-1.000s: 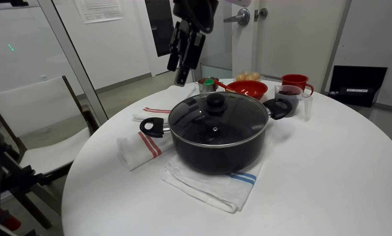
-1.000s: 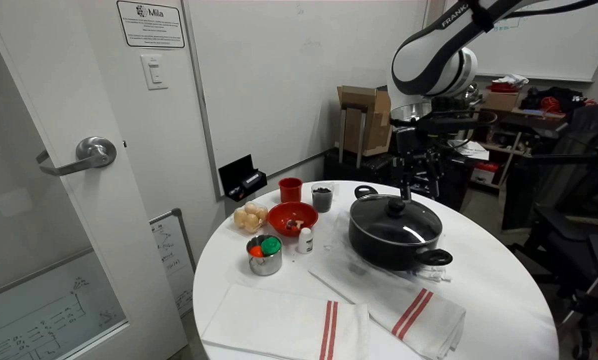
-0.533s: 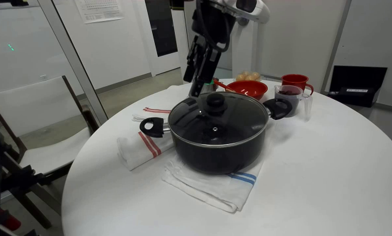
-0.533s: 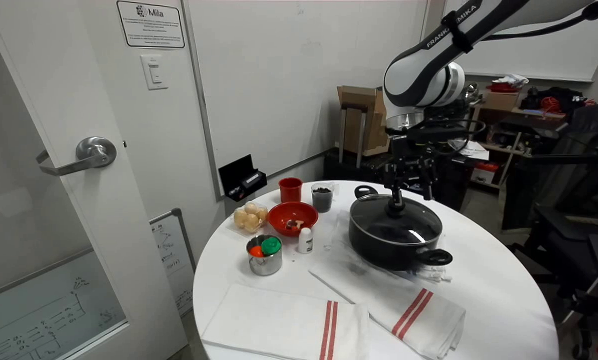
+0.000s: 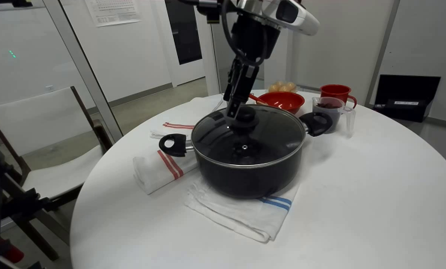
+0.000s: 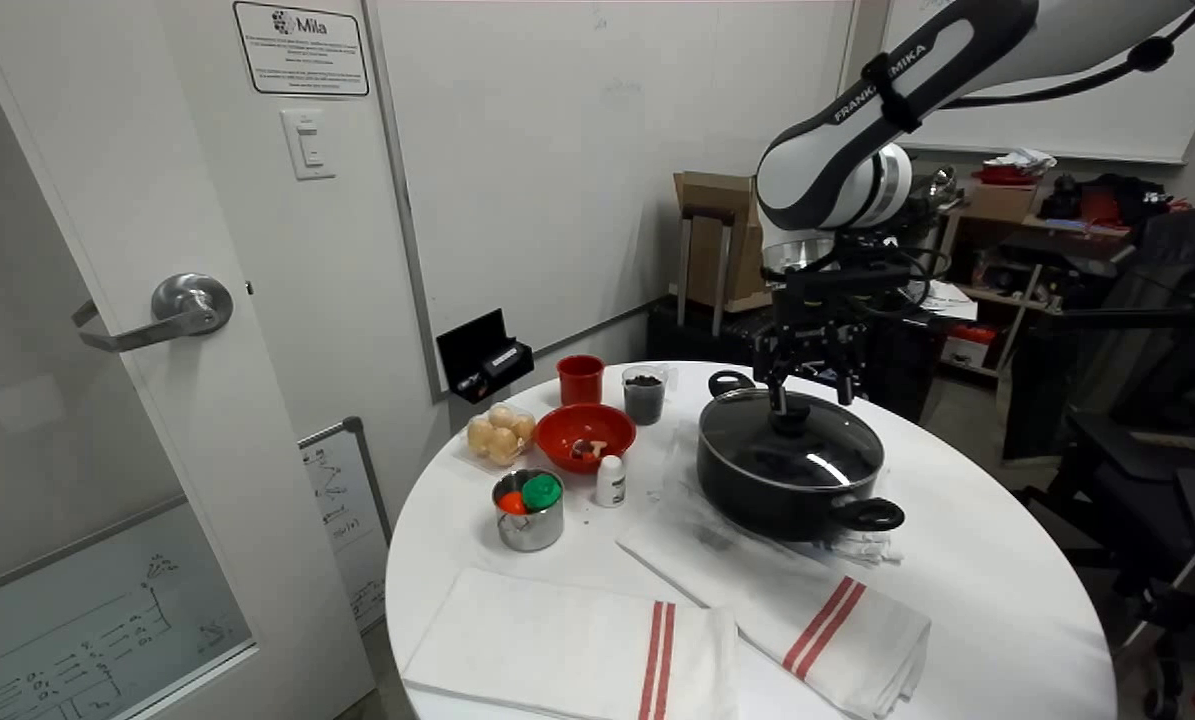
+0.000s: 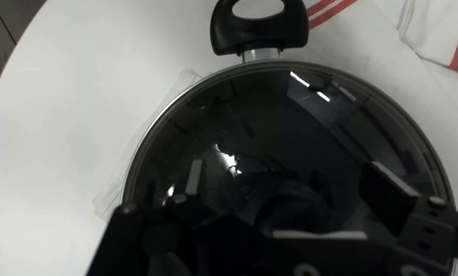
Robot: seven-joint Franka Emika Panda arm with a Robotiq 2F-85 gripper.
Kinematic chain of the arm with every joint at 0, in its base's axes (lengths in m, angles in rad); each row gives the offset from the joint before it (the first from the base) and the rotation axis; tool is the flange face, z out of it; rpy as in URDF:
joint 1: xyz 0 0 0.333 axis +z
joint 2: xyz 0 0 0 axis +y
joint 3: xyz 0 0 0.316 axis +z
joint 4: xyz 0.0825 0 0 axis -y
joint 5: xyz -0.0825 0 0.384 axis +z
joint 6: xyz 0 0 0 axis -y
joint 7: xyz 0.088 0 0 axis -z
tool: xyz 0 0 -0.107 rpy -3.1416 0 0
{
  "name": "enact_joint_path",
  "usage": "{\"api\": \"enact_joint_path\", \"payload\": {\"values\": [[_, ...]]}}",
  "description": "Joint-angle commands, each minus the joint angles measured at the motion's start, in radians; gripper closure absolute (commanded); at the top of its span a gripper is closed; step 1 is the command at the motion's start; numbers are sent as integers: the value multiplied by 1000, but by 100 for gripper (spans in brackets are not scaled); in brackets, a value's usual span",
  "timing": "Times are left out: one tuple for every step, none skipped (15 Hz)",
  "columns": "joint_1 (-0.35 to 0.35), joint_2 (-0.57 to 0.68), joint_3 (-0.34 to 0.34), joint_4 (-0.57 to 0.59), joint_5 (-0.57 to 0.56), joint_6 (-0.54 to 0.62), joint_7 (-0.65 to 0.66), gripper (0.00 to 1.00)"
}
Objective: Remove the lid from the pot.
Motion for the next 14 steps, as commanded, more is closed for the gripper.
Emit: {"api": "enact_joint_path", "payload": {"values": [[15,37,-25,44,19,20,72,0],[15,42,-27,47,20,31,83,0],[16,46,-28,48,20,44,96,0],[17,51,-31,50,20,56,110,0],[19,53,-32,49,20,70,120,0],[22,56,-34,48,19,86,134,0],[25,58,-36,49,18,95,143,0],[26,59,-36,49,18,105,151,0],[28,60,-37,48,17,112,157,0],[29,61,-38,46,17,119,164,3],[30,61,-38,45,17,125,166,26],[29,62,-37,43,18,130,168,28],[29,62,-37,43,19,133,170,31],[28,62,-37,42,19,135,172,37]]}}
